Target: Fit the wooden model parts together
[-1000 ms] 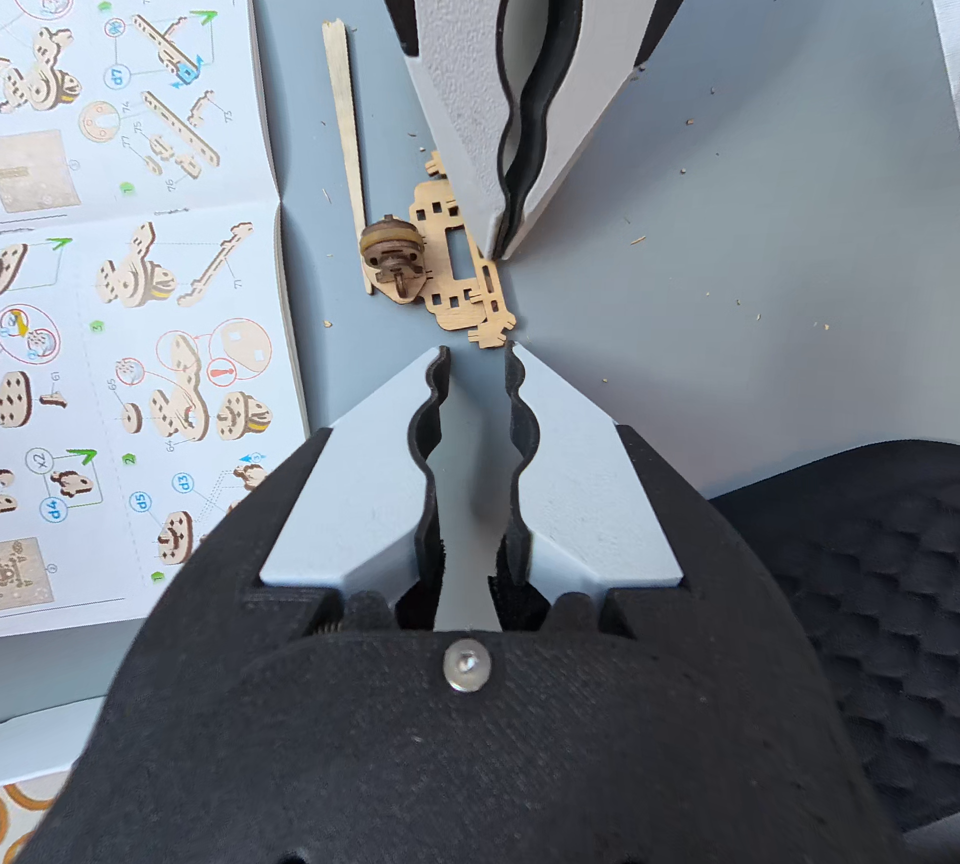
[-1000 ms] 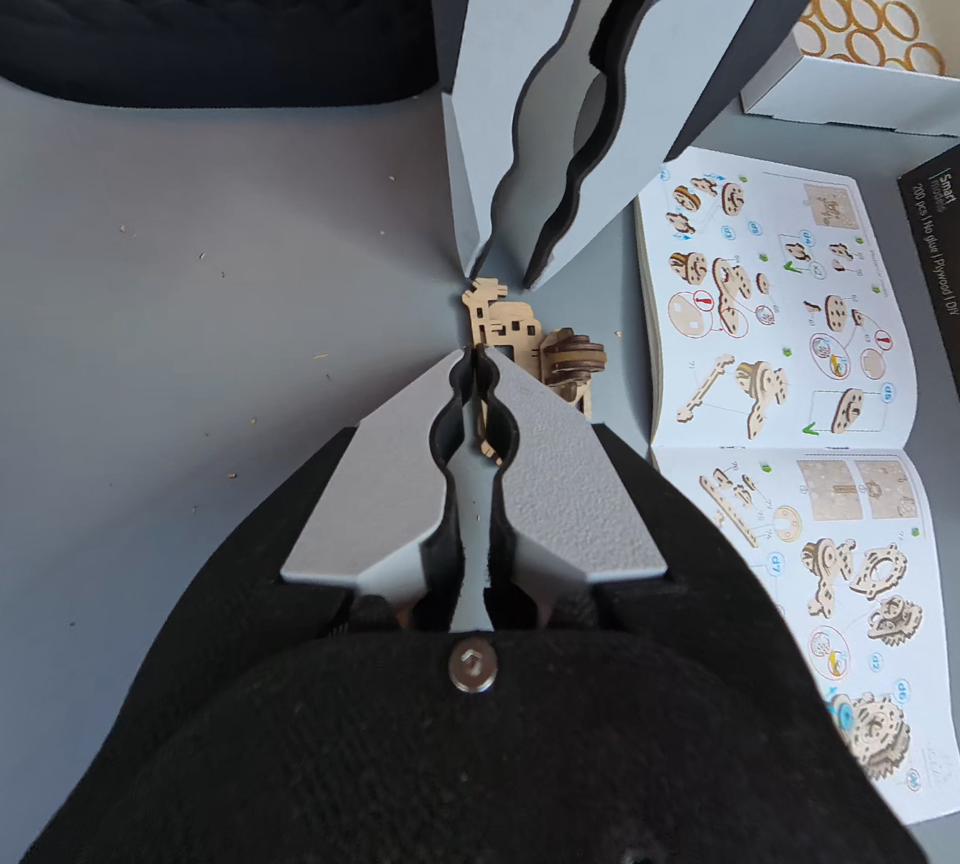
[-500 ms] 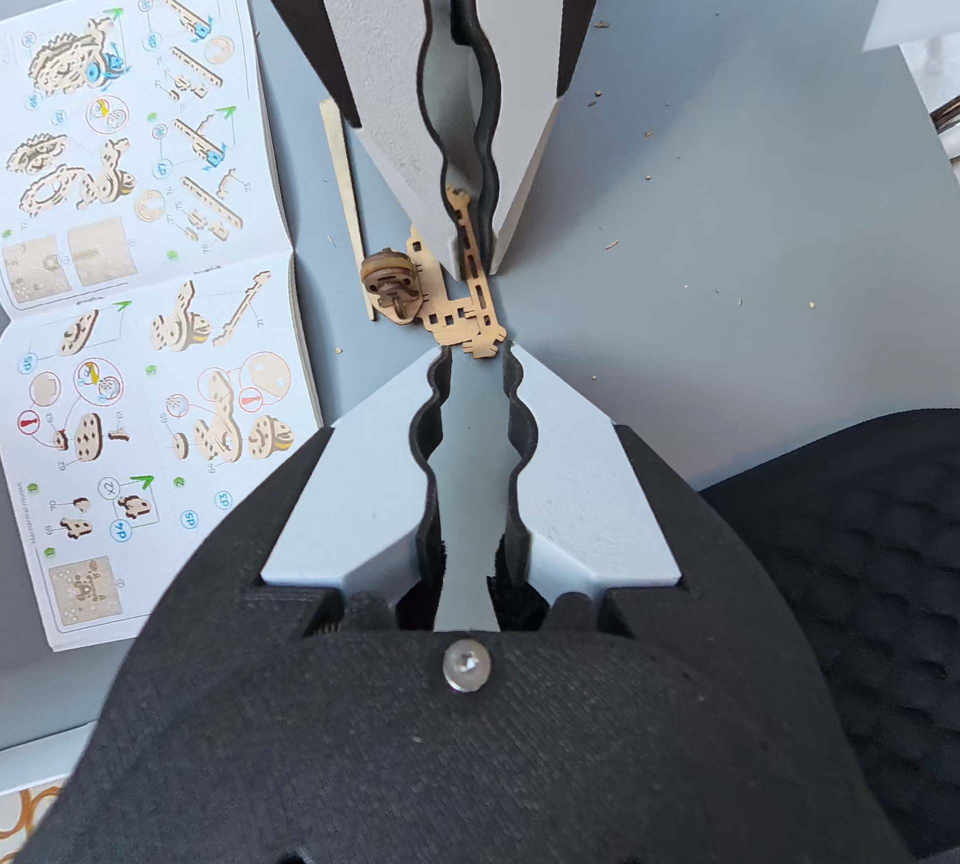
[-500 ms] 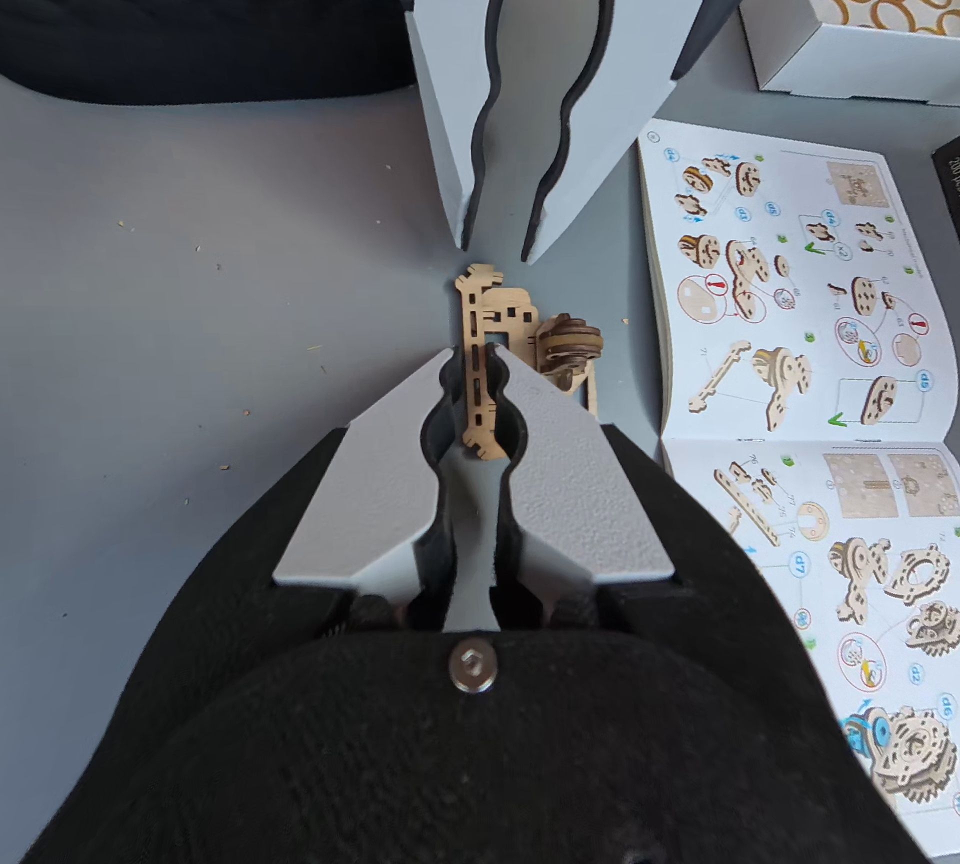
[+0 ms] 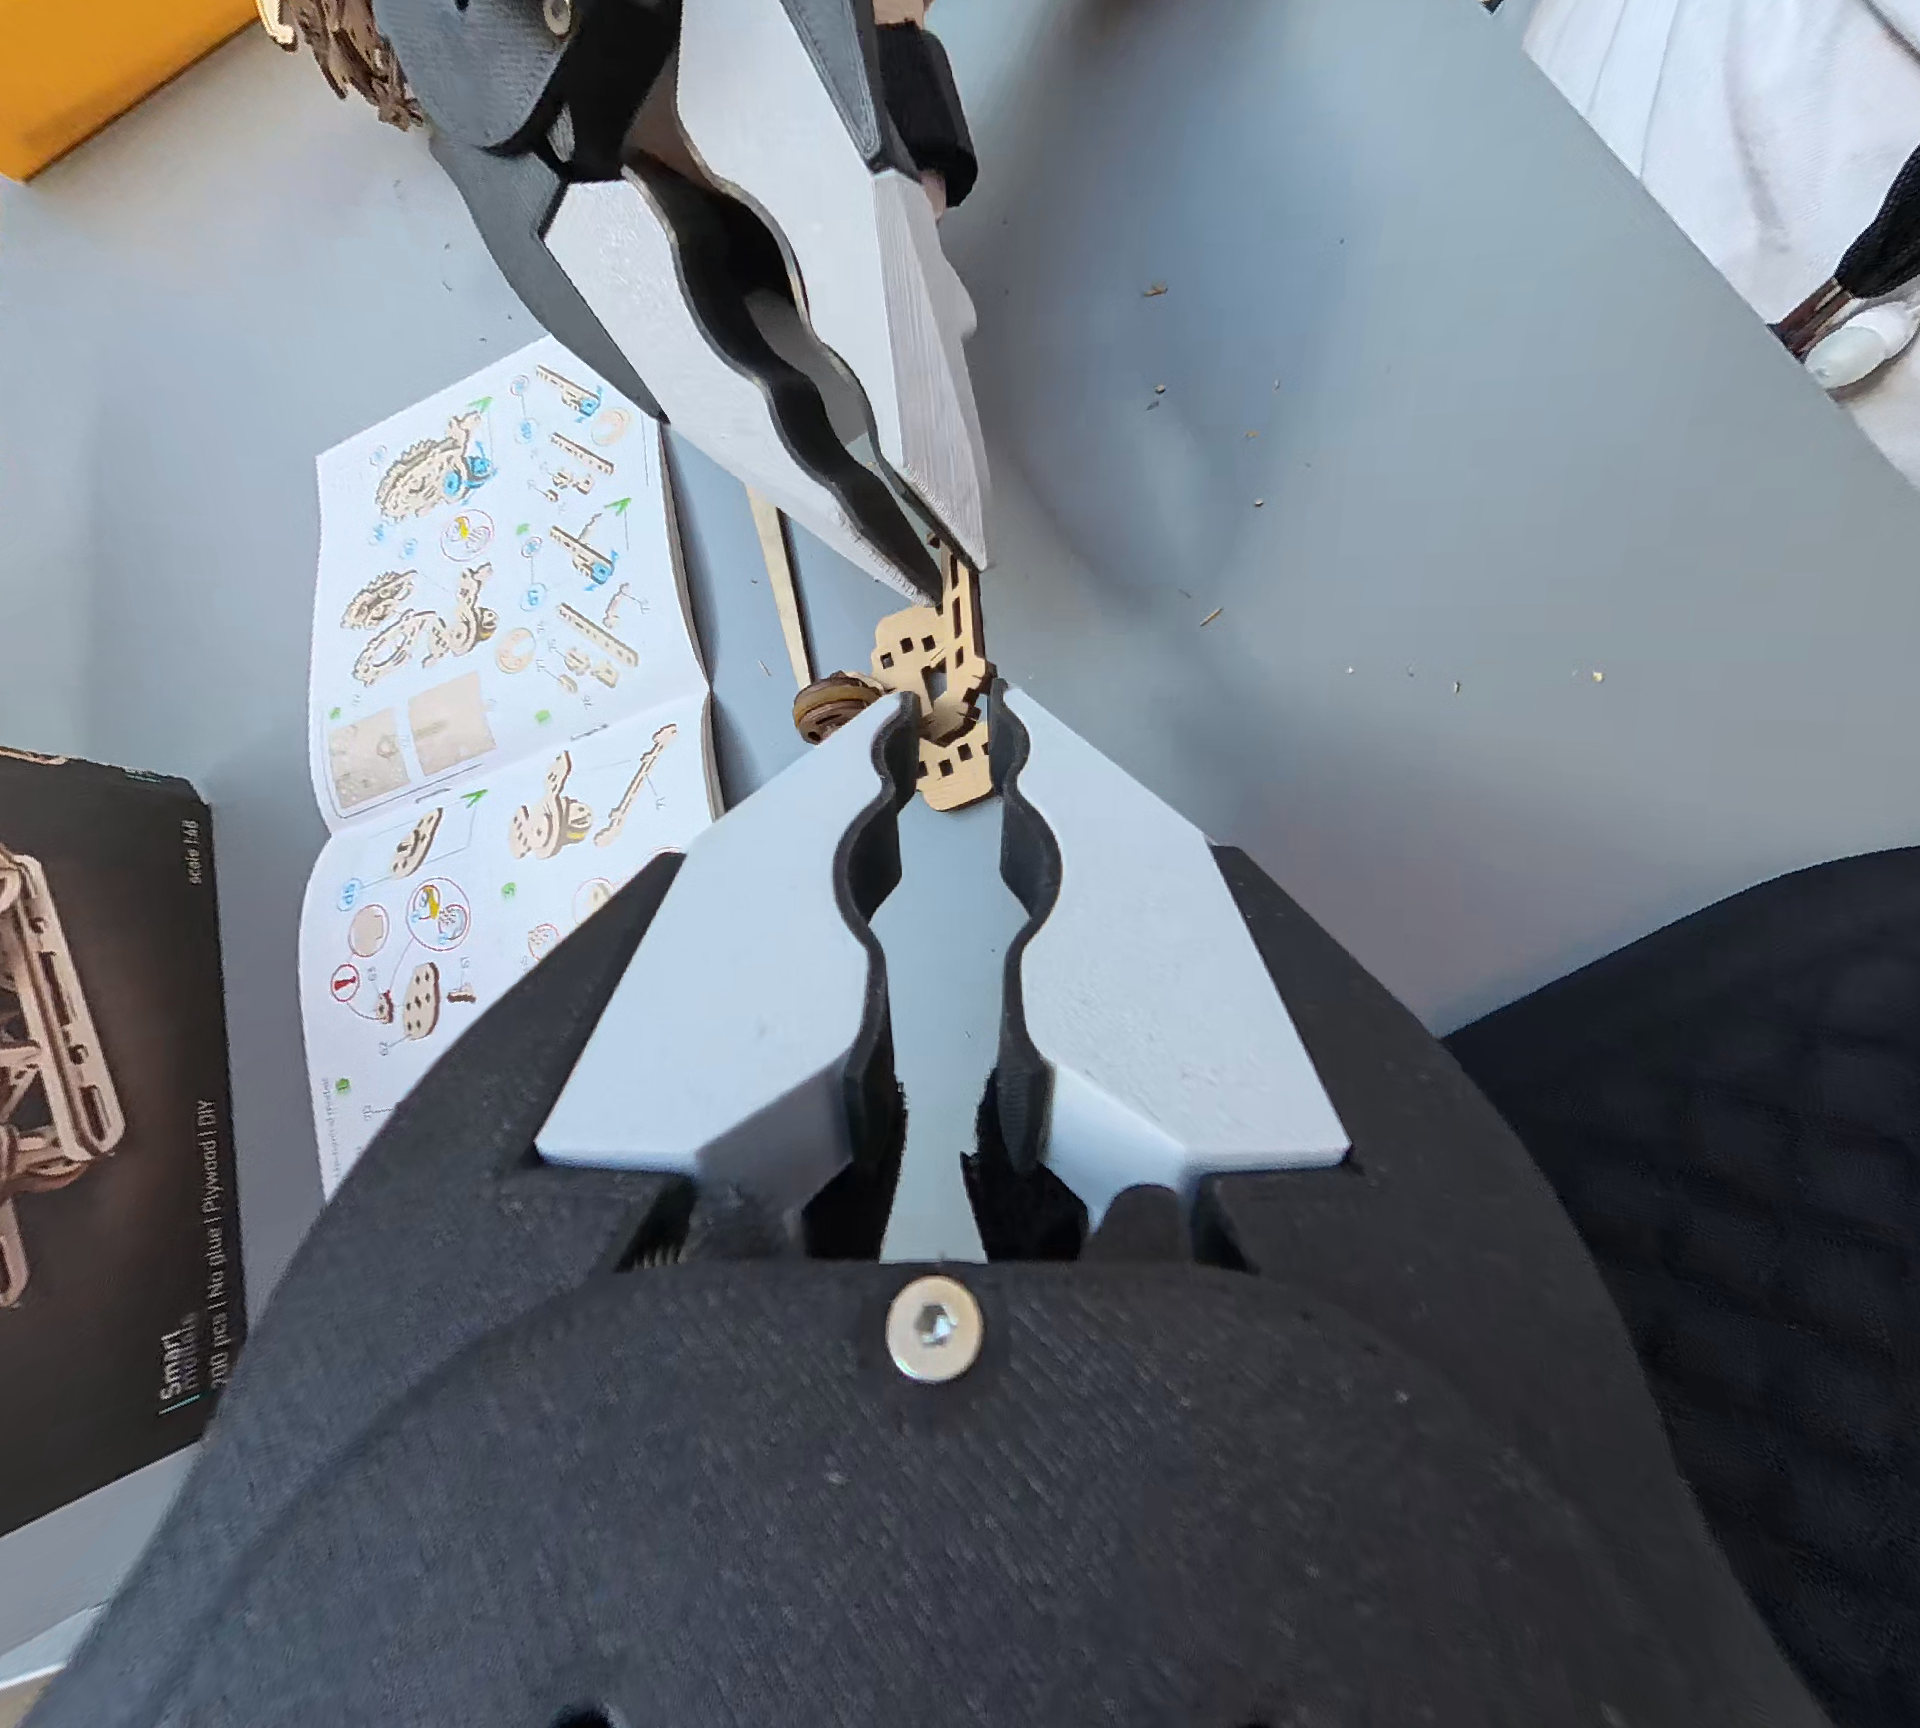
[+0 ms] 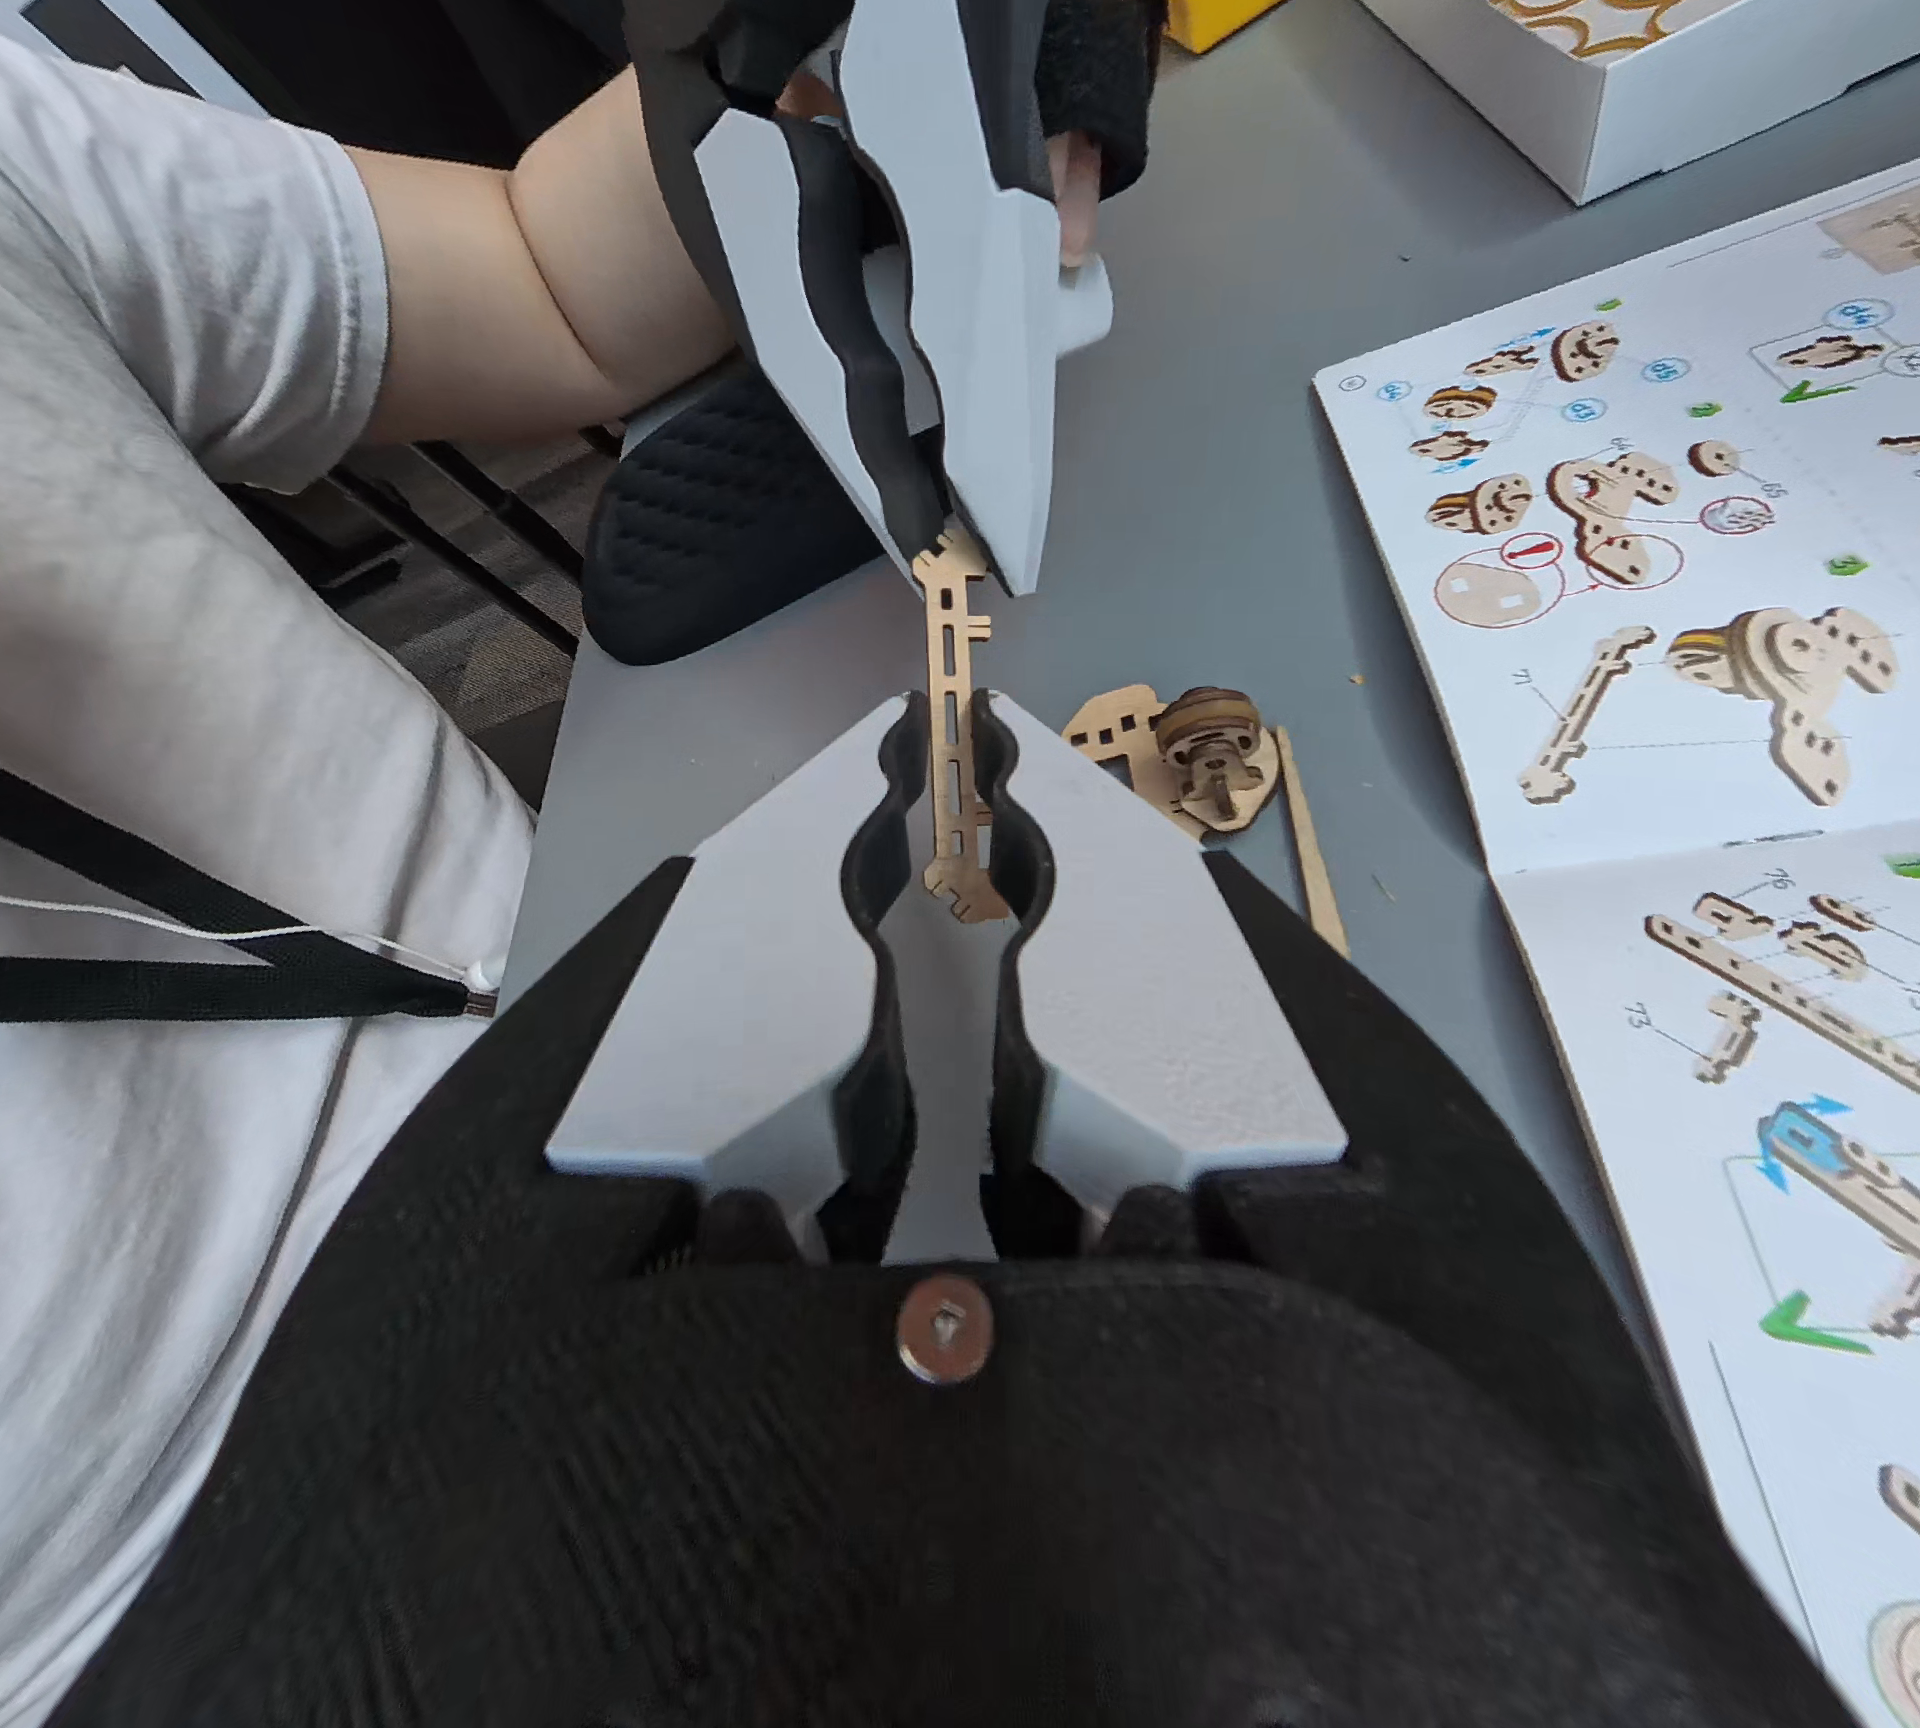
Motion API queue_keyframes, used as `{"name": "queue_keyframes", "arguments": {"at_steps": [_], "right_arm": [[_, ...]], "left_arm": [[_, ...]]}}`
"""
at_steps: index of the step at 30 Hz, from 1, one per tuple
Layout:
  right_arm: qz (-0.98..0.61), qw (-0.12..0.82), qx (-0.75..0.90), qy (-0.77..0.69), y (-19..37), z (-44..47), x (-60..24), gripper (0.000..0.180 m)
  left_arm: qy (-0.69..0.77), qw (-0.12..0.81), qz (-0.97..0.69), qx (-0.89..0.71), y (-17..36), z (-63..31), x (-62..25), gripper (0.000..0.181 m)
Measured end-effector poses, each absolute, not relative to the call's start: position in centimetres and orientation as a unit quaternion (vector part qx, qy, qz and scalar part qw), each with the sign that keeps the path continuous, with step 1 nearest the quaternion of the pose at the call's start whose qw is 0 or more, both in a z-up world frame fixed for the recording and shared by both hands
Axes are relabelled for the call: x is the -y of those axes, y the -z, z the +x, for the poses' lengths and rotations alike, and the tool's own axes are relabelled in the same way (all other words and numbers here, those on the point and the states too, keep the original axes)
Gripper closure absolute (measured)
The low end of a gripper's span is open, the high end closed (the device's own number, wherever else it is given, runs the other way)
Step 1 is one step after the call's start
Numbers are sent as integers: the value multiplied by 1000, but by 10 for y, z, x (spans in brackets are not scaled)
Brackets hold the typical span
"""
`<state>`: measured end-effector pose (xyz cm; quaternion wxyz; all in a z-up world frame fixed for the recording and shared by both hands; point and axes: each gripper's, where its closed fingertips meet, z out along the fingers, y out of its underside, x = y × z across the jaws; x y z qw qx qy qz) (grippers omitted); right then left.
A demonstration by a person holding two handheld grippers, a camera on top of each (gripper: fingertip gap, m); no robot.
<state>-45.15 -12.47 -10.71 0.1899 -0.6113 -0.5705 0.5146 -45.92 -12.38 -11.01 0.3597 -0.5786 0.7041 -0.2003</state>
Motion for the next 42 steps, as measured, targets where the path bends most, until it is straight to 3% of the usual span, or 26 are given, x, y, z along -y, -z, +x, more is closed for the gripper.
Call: {"name": "queue_keyframes", "arguments": {"at_steps": [3,8,15,21,26,27,31,38,42], "right_arm": [[-607,212,574,-507,106,-454,121,169],[-574,328,628,-411,96,-462,108,159],[-568,277,697,-339,101,-462,108,158],[-547,277,724,-316,102,-471,111,177],[-557,290,709,-320,103,-471,106,179],[-561,291,706,-319,102,-470,104,179],[-577,286,694,-323,94,-461,94,178],[-588,243,705,-313,81,-450,77,179],[-572,234,718,-320,85,-458,83,178]], "left_arm": [[216,350,-603,-683,110,-462,119,180],[247,319,-646,-648,116,-465,113,180],[249,303,-660,-641,119,-464,113,180],[256,308,-666,-629,115,-465,110,180],[266,312,-669,-621,114,-465,107,180],[270,309,-673,-615,115,-465,107,177],[242,274,-742,-562,129,-475,100,128],[210,324,-833,-396,151,-462,106,130],[98,348,-857,-367,161,-472,101,128]]}}
